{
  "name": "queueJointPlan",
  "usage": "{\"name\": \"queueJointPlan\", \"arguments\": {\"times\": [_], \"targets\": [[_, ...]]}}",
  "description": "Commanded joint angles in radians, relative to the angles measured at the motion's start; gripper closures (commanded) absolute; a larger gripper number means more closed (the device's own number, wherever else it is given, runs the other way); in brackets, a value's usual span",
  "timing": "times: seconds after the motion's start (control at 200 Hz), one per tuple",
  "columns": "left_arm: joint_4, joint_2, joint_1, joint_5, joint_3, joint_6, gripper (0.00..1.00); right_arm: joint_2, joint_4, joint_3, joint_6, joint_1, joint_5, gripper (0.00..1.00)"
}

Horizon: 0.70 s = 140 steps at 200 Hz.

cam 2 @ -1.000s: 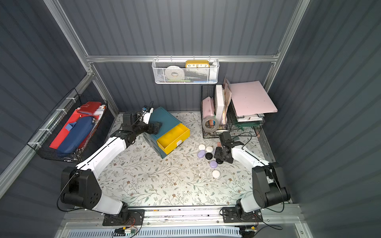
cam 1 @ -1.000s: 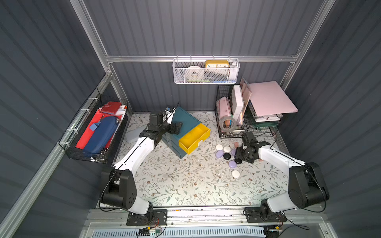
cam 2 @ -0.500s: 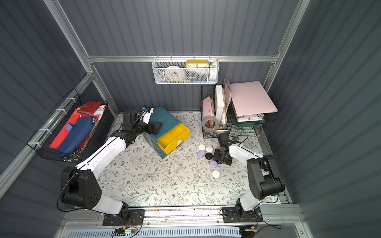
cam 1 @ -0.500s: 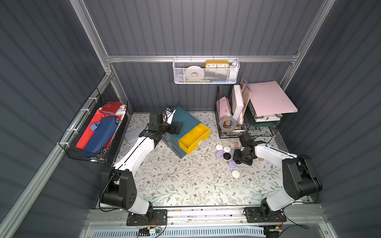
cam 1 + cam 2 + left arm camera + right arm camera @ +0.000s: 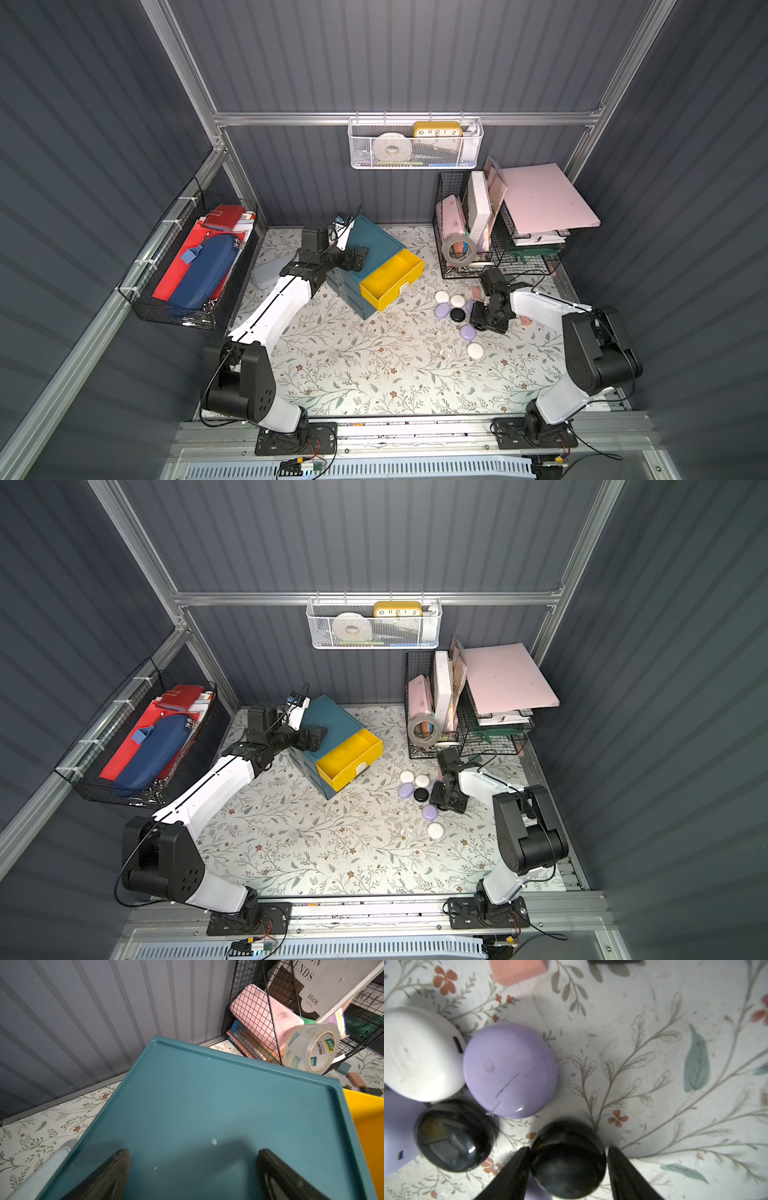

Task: Put the bluetooth earphones in the drawer according to color
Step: Pick up the Bluetooth earphone from the center of the board.

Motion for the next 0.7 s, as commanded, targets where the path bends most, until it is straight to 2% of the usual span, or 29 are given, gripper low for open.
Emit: {"name": "queueJointPlan", "arguments": {"times": [0.0,0.155,0.36,0.53,0.695], "targets": [[-0.11,0.018,-0.008,0.009,0.0,-0.025,0.01,0.019,0.009,0.001,0.008,-0.004,0.001,0.4],[-0.113,0.018,-0.008,0.004,0.0,-0.021,0.01,0.013,0.008,-0.009,0.01,-0.003,0.004,0.42],[-0.115,0.016,-0.01,0.006,0.001,-0.021,0.01,0.008,0.006,-0.02,0.015,-0.004,0.006,0.54],[-0.115,0.015,-0.011,0.006,0.0,-0.021,0.01,0.001,0.007,-0.026,0.012,-0.005,0.004,0.71],[-0.114,0.016,-0.012,0.006,-0.001,-0.023,0.0,-0.021,0.007,-0.028,0.009,-0.004,0.008,0.95]]}}
